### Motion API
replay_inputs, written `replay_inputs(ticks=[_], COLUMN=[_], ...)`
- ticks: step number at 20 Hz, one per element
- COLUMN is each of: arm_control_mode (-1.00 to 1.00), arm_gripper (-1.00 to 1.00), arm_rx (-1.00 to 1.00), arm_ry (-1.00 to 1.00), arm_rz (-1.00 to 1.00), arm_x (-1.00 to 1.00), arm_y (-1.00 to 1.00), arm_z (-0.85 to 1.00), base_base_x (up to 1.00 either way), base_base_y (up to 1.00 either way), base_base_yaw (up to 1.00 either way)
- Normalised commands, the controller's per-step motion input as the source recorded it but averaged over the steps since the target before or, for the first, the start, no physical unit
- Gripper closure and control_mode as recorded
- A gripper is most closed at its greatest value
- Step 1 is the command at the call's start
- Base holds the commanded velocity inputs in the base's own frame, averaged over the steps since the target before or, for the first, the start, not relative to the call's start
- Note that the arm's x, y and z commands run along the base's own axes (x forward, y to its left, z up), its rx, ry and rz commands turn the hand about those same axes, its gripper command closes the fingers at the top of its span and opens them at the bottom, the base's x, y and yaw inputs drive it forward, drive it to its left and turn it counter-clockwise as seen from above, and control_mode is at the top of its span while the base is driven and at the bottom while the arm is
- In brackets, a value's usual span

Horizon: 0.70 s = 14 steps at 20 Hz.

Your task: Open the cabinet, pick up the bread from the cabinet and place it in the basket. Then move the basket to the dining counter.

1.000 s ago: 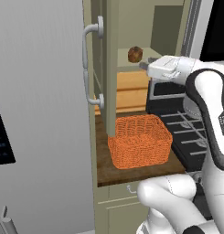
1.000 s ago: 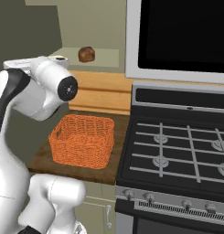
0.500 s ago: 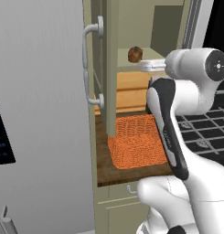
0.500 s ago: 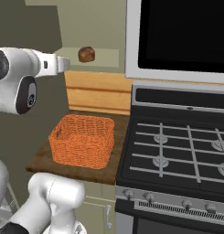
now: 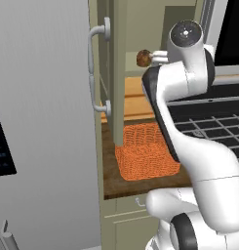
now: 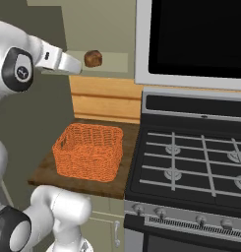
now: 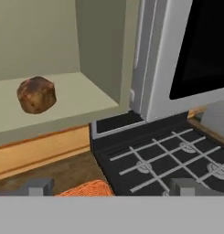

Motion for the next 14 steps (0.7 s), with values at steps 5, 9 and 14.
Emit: replay_inputs(ticks=[5,9,14], arm_control_mode=[-1.00,-1.00,-1.00], arm_gripper=[-1.00,-1.00,-1.00], arm_rx=[0.23,0.06,-0.01], arm_ry=[0.12,0.02,0.00], arm_rz=[0.16,0.11,0.01], arm_x=[0.83,0.96,0.72], arm_y=[0.06,0.20,0.22], arm_z=[-0.66,-0.57,-0.05], base_base_x=[0.00,0.00,0.00], base_base_y=[0.00,0.00,0.00], base_base_yaw=[0.00,0.00,0.00])
